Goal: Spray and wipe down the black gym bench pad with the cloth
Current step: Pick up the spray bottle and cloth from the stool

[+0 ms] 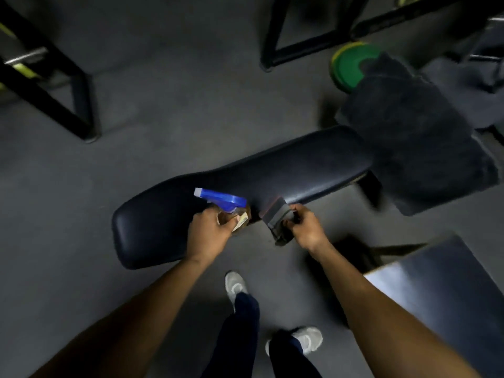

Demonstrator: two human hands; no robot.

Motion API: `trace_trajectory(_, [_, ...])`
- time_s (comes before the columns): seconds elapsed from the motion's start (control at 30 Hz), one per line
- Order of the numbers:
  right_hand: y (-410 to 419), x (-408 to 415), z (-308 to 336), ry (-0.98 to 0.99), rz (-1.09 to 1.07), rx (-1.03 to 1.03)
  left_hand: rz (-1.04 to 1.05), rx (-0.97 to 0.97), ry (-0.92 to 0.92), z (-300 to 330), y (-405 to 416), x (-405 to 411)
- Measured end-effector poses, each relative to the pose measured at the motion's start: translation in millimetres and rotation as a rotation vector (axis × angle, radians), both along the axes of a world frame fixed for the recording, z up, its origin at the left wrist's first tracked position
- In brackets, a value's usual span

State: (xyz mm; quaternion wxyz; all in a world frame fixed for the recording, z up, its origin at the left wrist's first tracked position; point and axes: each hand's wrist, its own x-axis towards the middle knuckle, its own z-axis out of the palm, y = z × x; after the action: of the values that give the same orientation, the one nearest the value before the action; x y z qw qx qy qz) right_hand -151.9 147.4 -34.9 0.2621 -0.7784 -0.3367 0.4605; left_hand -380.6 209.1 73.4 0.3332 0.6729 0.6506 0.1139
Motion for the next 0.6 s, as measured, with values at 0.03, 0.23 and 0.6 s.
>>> trace_trajectory(0.03, [18.9,-16.2,-9.6,0.004,0.018,-0.001,0.024,-0.002,0.0,-4.3,10.1,-18.4])
trace_trajectory(0.23, [125.3,-114.4,-50.9,0.055,0.144,-0.012,0.177,-0.049,0.047,-30.6,59.5,-118.6])
trace_trajectory(0.6, [199.5,-239.2,-134.2,0.52,-0.01,-0.181,0.339,-0.275,0.036,-63.5,101.8,-212.9])
